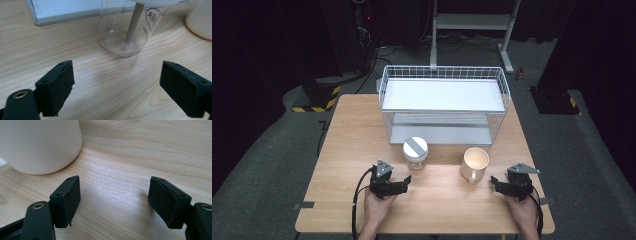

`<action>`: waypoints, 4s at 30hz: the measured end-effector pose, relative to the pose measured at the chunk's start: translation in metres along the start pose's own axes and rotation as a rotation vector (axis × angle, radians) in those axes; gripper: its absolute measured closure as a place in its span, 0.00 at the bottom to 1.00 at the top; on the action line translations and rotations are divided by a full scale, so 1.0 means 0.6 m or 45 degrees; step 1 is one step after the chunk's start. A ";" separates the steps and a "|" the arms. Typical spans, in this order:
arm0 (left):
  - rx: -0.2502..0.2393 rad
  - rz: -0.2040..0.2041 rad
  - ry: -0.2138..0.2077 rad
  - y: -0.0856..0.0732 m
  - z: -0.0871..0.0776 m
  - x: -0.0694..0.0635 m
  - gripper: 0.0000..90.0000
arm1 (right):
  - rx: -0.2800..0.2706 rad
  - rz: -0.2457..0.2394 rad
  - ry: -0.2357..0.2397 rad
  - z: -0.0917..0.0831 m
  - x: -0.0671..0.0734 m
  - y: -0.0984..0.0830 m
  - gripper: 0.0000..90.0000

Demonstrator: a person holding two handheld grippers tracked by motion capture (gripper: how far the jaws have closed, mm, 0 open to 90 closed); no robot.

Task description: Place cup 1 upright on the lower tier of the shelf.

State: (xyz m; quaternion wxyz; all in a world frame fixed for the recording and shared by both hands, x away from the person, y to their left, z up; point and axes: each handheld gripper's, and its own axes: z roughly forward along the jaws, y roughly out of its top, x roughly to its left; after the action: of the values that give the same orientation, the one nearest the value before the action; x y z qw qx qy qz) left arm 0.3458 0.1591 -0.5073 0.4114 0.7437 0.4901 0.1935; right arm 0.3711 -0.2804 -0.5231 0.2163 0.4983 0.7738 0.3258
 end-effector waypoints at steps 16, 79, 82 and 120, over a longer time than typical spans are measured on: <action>0.031 0.072 0.032 0.033 0.021 -0.015 0.14 | -0.002 -0.005 0.001 0.000 0.000 0.000 0.29; -0.101 0.069 0.042 0.069 0.109 -0.028 0.14 | -0.002 -0.007 0.002 0.000 0.000 -0.001 0.29; -0.104 0.080 0.031 0.069 0.109 -0.031 0.18 | -0.002 -0.006 0.002 0.000 0.000 -0.001 0.29; -0.042 0.142 -0.024 0.070 0.089 -0.019 0.21 | -0.002 -0.007 0.002 0.000 0.000 -0.001 0.29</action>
State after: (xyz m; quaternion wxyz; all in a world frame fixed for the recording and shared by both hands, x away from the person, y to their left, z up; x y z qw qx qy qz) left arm 0.4015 0.1190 -0.5037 0.4167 0.7648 0.4409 0.2170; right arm 0.3707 -0.2806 -0.5232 0.2170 0.4959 0.7749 0.3263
